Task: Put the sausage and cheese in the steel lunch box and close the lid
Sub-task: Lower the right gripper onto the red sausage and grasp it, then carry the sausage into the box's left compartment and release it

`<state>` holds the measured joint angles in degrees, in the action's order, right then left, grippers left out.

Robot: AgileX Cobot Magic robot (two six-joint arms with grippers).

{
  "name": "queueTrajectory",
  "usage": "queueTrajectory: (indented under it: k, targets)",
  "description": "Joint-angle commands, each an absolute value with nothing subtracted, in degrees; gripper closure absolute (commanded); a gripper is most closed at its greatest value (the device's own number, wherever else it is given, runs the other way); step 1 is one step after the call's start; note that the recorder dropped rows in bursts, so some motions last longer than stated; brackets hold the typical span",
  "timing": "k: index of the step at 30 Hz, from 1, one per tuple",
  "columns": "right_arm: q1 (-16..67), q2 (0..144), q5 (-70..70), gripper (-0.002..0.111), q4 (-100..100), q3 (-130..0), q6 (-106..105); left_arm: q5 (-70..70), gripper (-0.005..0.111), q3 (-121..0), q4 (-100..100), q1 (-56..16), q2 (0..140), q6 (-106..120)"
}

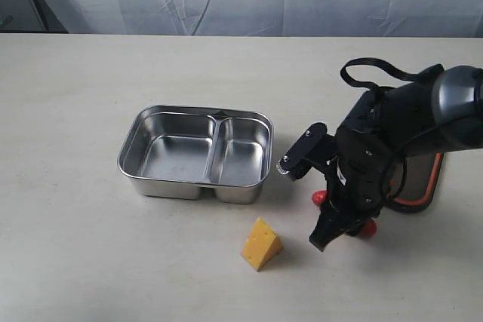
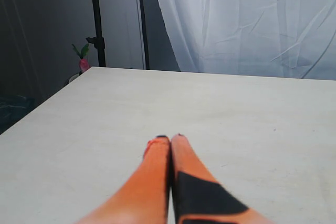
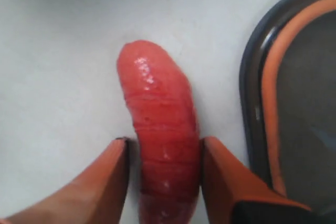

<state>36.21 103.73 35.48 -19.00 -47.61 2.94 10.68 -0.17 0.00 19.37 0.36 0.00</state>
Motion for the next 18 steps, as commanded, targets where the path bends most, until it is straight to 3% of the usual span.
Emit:
queueTrajectory:
  k: [1,4,18]
  targets:
    - [35.99,104.53,34.92,0.076,-18.91,-47.75,3.06,10.24,0.107,0.0,0.0,18.97,0.0,0.0]
    - [35.99,104.4,36.33,0.109,-19.04,-47.75,3.06,10.24,0.107,0.0,0.0,18.97,0.0,0.0]
    - [38.8,88.9,39.36,0.108,-13.79,-57.07,2.92,10.24,0.107,0.0,0.0,18.97,0.0,0.0]
